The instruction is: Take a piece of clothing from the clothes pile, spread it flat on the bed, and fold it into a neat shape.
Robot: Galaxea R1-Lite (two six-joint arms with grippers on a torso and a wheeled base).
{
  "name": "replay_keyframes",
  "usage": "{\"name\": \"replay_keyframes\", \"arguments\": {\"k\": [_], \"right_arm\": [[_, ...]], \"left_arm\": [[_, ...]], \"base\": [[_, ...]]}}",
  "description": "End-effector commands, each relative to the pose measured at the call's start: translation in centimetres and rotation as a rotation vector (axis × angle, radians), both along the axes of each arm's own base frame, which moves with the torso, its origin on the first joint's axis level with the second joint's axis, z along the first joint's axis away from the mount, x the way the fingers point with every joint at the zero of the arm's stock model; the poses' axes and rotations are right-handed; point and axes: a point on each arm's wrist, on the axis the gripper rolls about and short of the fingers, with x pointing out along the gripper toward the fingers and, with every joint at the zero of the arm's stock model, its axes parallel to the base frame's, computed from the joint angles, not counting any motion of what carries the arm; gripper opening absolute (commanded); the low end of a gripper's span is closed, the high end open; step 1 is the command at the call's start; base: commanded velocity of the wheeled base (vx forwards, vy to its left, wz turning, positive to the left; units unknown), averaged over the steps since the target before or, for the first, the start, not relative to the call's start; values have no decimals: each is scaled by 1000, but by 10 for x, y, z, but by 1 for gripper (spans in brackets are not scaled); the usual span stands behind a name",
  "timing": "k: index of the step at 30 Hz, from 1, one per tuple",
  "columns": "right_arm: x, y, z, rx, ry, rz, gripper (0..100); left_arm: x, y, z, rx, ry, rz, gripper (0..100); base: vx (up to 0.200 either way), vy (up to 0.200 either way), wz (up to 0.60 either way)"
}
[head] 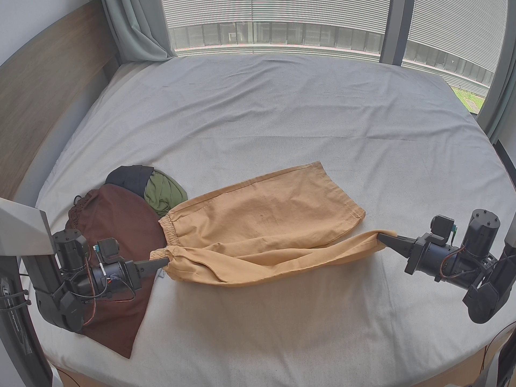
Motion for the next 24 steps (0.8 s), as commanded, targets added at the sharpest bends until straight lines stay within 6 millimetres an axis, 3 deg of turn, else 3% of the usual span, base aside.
{"name": "replay_keyframes", "arguments": {"k": [1, 16, 24], "right_arm": [[1, 4, 2, 0, -12, 3, 0], [20, 14, 16, 11, -102, -46, 0], [43, 20, 18, 42, -127, -59, 0]], "left_arm": [[1, 2, 1, -5, -3, 7, 0], [4, 4, 3, -16, -4, 21, 0], [6, 5, 5, -21, -2, 47, 0]], "base": [[0, 0, 0], [0, 0, 0], [0, 0, 0]]}}
